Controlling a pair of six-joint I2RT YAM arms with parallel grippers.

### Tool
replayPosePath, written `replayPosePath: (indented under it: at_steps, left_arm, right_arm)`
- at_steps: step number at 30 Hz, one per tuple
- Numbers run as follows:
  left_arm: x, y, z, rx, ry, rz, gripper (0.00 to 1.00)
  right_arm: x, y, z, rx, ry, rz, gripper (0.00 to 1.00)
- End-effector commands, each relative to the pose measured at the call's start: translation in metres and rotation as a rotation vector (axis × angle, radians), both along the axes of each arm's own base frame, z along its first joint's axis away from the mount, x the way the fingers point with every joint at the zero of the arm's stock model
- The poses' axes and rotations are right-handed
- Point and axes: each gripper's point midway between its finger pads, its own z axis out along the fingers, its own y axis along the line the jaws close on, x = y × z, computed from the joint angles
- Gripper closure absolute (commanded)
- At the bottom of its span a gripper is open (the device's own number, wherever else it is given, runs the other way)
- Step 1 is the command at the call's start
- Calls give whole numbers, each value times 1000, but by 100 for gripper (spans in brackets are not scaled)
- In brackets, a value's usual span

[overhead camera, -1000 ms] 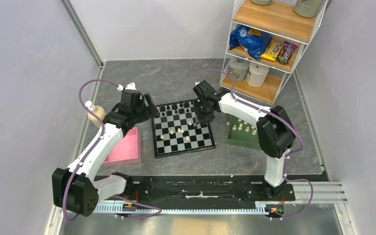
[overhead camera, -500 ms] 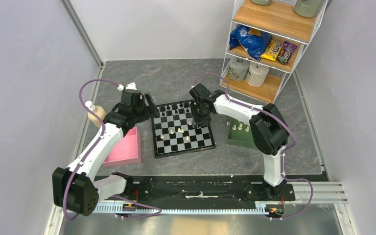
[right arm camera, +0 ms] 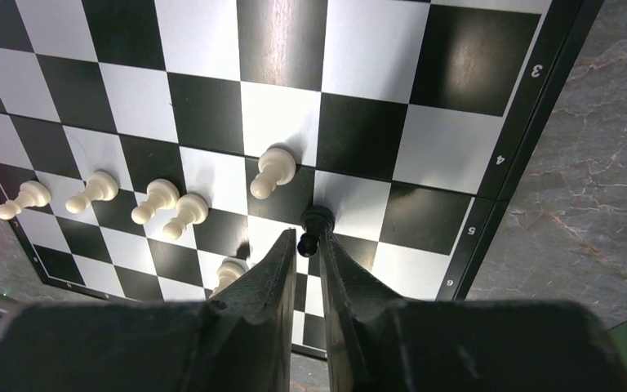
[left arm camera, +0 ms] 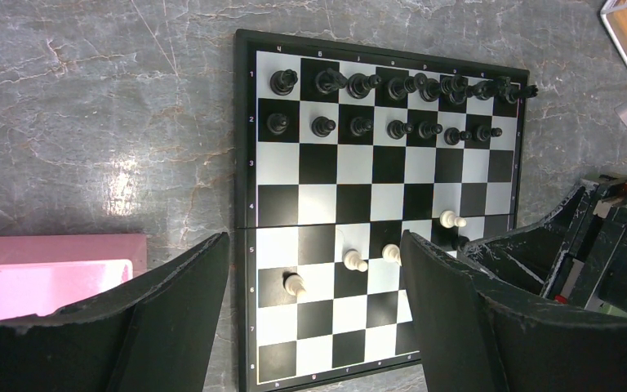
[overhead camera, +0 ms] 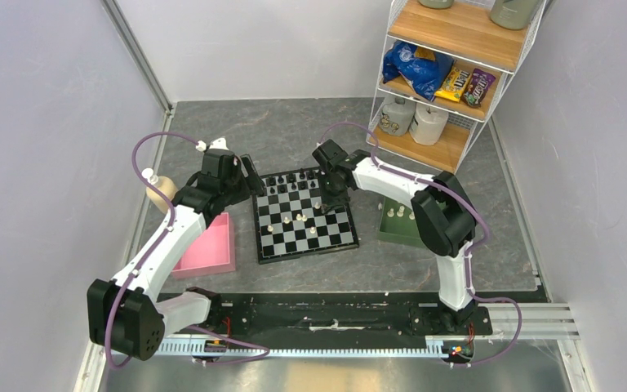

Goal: Set up the chess pieces on the board

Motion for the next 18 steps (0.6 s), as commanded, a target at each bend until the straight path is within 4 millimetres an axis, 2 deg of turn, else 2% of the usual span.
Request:
replayPosePath:
  at_steps: [1, 6, 13, 18]
  left_arm:
    - [7, 3, 6, 24, -34, -11, 17]
    - [7, 3, 6, 23, -34, -11, 17]
    - [6, 3, 7, 22, -37, -12, 17]
    - [5, 4, 10, 25, -43, -9, 17]
  right_arm:
    - [13, 7, 10, 7, -44, 1, 77]
    - [23, 2, 19, -11, -87, -13, 83]
    - [64, -15, 36, -2, -149, -82, 86]
    - [87, -23, 36, 6, -155, -117, 86]
